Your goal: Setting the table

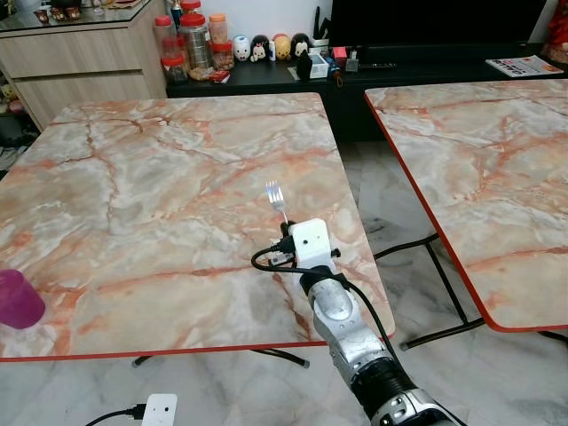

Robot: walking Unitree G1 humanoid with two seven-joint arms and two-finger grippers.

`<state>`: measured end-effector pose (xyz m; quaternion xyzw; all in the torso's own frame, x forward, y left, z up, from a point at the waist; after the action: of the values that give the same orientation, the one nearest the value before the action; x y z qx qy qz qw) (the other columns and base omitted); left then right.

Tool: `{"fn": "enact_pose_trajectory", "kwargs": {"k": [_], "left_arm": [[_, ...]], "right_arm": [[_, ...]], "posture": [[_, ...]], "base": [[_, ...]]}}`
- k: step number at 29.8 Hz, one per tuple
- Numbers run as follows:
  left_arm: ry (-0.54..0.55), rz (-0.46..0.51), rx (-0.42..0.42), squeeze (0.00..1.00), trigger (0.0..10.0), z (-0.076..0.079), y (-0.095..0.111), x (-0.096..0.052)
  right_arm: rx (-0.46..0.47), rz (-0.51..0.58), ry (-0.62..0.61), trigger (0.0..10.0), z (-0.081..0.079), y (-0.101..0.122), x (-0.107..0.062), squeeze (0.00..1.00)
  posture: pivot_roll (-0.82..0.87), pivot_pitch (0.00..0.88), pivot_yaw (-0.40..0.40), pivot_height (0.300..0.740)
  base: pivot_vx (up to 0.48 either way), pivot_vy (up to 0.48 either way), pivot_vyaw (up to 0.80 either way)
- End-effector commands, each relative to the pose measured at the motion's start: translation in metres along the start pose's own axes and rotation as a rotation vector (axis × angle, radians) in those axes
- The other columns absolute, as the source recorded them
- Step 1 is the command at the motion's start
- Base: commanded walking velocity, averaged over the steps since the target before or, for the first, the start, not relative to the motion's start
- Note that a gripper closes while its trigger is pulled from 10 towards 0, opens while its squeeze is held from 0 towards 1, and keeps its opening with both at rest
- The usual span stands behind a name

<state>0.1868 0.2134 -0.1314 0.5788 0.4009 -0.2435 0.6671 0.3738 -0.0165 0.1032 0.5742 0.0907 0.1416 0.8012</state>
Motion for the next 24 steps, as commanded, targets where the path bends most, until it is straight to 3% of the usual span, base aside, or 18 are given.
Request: {"fn": "enact_pose_trajectory", "kwargs": {"k": [1, 9, 18, 24], "left_arm": [[0.005, 0.002, 0.026, 0.00, 10.0, 0.000, -0.001, 0.000], [0.010, -0.006, 0.021, 0.00, 10.0, 0.002, -0.005, -0.001], [0.024, -0.010, 0.015, 0.00, 10.0, -0.004, -0.007, -0.002], [0.020, -0.012, 0.015, 0.00, 10.0, -0.002, -0.008, -0.001]], "right_arm": [[0.018, 0.088, -0.014, 10.0, 0.000, 0.024, 0.005, 0.00], [0.009, 0.081, -0.097, 10.0, 0.024, 0.022, 0.007, 0.00], [0.021, 0.088, -0.111, 10.0, 0.032, 0.024, 0.010, 0.00], [0.026, 0.107, -0.125, 10.0, 0.036, 0.027, 0.010, 0.00]], "posture": [[0.03, 0.035, 0.020, 0.740], [0.02, 0.038, 0.018, 0.740], [0.02, 0.042, 0.021, 0.740], [0.02, 0.043, 0.023, 0.740]], "base": [[0.000, -0.296, 0.00], [0.000, -0.327, 0.00], [0.000, -0.330, 0.00], [0.000, -0.333, -0.45]]}}
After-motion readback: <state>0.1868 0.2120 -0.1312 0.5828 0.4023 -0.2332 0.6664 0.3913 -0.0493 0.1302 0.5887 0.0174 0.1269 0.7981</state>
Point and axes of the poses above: a point about 5 cm out from each wrist's last joint towards the gripper, its own x axis pointing out of the wrist towards the gripper, its own y axis along the axis of the wrist's last joint, z = x × y, the point moved 5 cm from there along x, pointing out of the wrist towards the gripper, and after that the axes turned 14 degrees about -x, right-handed, at the moved point
